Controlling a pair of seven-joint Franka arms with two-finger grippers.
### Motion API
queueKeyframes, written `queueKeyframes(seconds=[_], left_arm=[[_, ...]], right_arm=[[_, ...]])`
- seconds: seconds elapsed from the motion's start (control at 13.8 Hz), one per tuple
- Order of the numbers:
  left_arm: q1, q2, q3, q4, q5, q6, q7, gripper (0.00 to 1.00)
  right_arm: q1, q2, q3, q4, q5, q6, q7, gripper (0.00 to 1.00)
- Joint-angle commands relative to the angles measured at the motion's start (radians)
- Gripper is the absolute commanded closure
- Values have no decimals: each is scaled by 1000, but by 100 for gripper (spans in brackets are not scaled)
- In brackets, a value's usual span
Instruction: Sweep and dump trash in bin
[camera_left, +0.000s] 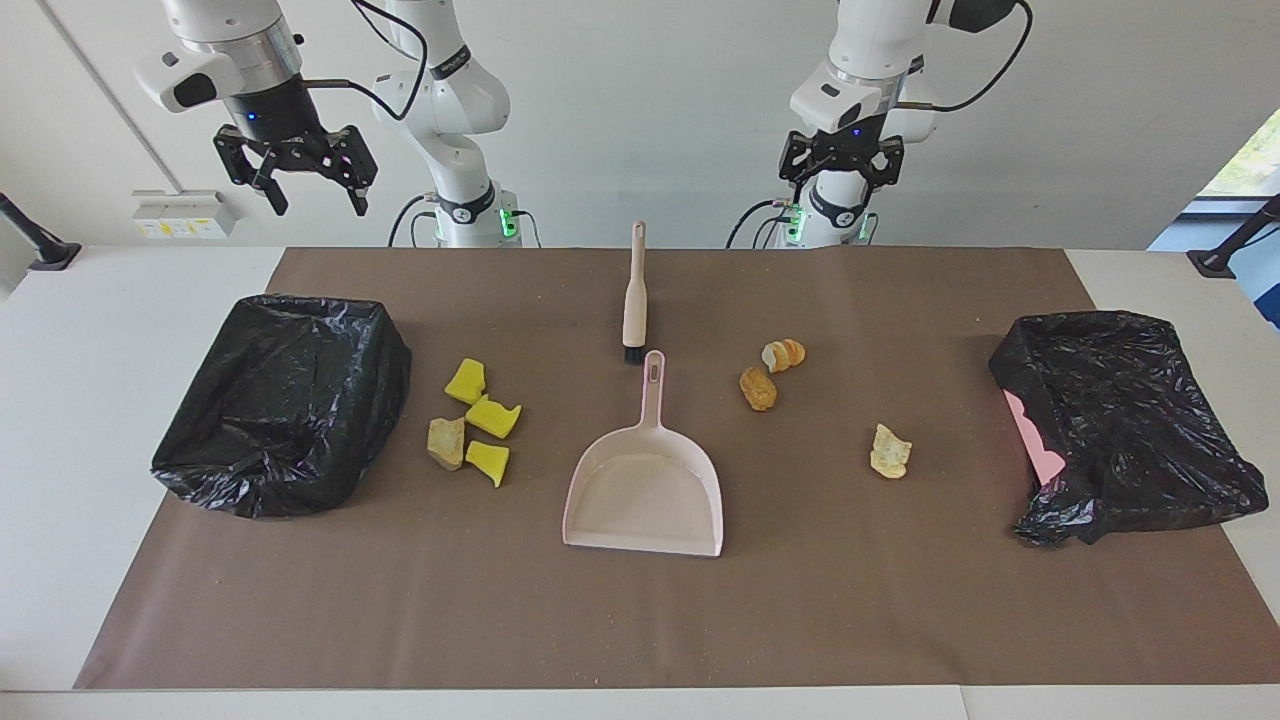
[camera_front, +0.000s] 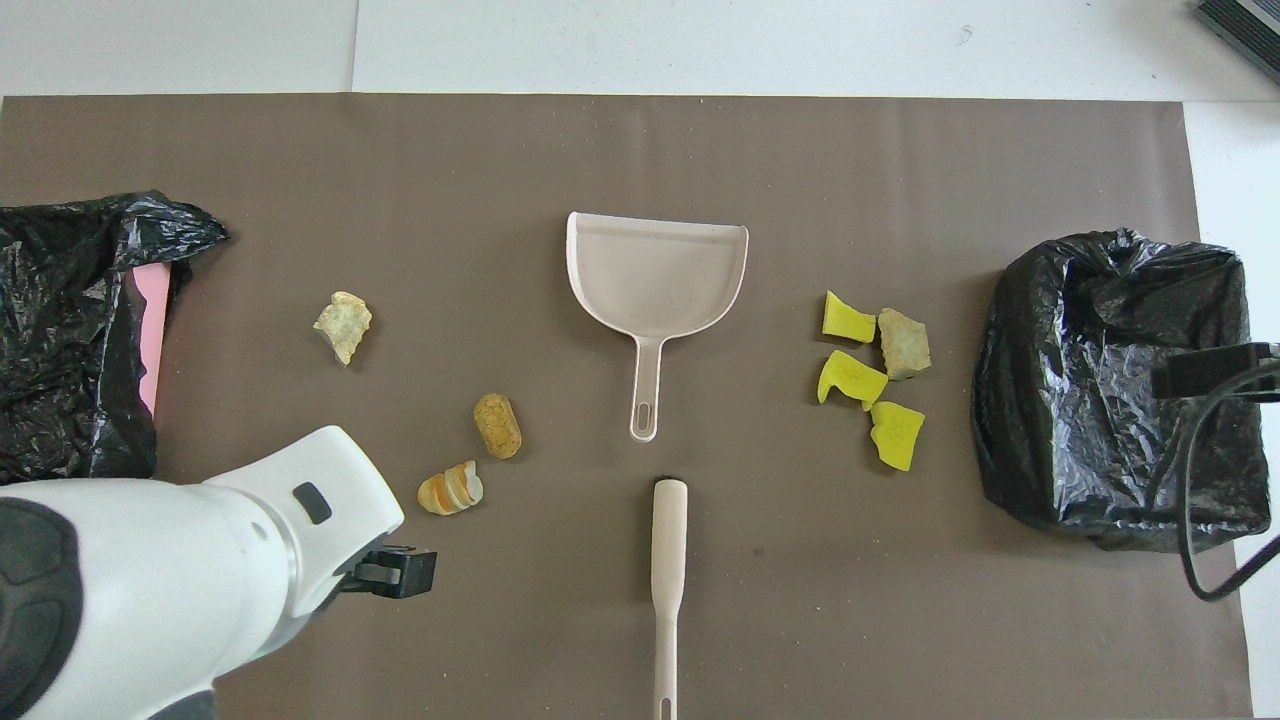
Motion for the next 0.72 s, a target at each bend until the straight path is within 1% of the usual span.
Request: queueKeyframes(seconds=[0.0,0.22,0.36,0.51,0.58,0.65], left_arm=[[-127,-27,17,-117,-17,117,-104,0],[-221,-20,17,-158,-67,178,-139,0],[-277,8,14,-187,-84,232,-179,0],[-360,37,13,-223,-84,310,-258,0],[-389,75,11,-232,-84,342,-286,0],[-438,130,11,-232,-84,378,-329,0]], right_arm=[[-7,-18,3,-28,21,0,-22,0],[-7,-18,3,-77,24,21,-16,0],[37,-13,5,-118,25,96,-6,0],[95,19,5,-129,24,149,41,0],[114,40,5,-128,21,175,59,0],[123,66,5,-128,19,213,66,0]])
